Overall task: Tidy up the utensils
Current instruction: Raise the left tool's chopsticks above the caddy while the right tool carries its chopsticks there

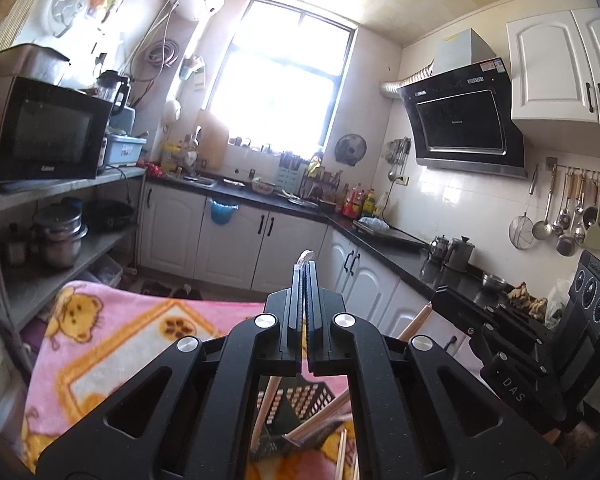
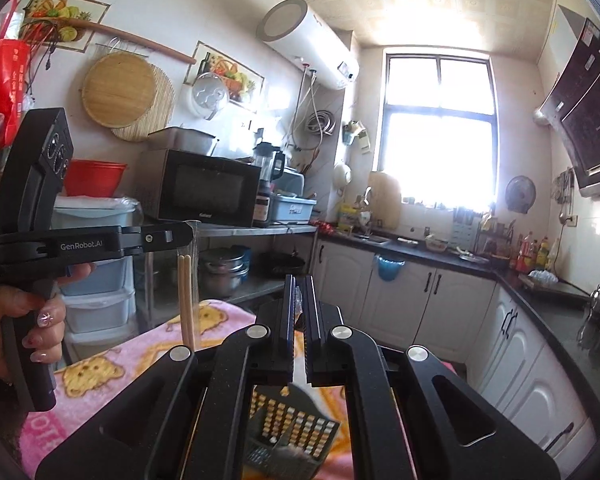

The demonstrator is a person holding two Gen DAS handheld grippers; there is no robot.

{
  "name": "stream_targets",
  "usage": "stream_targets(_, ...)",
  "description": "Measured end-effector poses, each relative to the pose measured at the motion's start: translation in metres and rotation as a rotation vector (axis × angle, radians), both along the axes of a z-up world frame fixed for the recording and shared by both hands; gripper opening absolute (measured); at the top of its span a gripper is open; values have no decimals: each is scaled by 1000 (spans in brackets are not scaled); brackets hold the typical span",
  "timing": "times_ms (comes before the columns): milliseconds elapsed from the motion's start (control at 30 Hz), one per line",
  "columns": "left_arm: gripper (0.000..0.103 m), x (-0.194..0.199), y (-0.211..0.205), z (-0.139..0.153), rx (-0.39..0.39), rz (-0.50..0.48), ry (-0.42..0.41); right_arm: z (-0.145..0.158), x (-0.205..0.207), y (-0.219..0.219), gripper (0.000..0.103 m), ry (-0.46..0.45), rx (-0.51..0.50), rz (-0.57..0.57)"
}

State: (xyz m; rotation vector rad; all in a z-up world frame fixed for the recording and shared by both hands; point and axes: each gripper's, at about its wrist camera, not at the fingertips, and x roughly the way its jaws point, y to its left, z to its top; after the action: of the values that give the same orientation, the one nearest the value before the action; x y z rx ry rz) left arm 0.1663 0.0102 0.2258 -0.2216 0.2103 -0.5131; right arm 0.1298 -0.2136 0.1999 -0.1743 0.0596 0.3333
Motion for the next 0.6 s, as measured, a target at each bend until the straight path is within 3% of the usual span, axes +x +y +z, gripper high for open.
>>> stream_targets(267, 0, 31, -9, -1, 3, 34, 20, -1, 25, 1, 4, -7, -20, -42)
stream_targets(600, 0, 57, -20, -34, 32, 81, 66, -37, 59, 10, 4, 67, -51, -94)
